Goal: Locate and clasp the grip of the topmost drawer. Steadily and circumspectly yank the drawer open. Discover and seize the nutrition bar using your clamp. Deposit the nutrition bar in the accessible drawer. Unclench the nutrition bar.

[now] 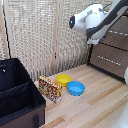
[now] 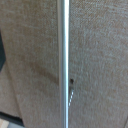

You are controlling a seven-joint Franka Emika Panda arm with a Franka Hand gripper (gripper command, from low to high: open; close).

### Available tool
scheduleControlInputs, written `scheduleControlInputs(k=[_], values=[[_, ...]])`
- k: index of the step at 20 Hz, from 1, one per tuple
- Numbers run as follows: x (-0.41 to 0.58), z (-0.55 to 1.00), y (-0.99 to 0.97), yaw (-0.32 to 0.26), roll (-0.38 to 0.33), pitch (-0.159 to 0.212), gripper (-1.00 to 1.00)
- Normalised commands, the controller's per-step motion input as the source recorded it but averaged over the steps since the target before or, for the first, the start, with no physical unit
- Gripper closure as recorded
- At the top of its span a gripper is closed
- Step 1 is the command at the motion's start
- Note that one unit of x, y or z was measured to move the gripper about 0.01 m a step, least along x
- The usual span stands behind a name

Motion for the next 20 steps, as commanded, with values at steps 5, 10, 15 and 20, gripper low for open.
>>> scheduleControlInputs(k=[5, 10, 15, 20], values=[[-0.218, 0.00, -0.53, 0.101, -0.094, 0.000, -1.00], [-0.004, 0.00, -0.23, 0.016, -0.009, 0.000, 1.00], [0.000, 0.03, -0.17, -0.021, 0.008, 0.000, 1.00], [-0.005, 0.20, -0.21, -0.057, 0.003, 0.000, 1.00]])
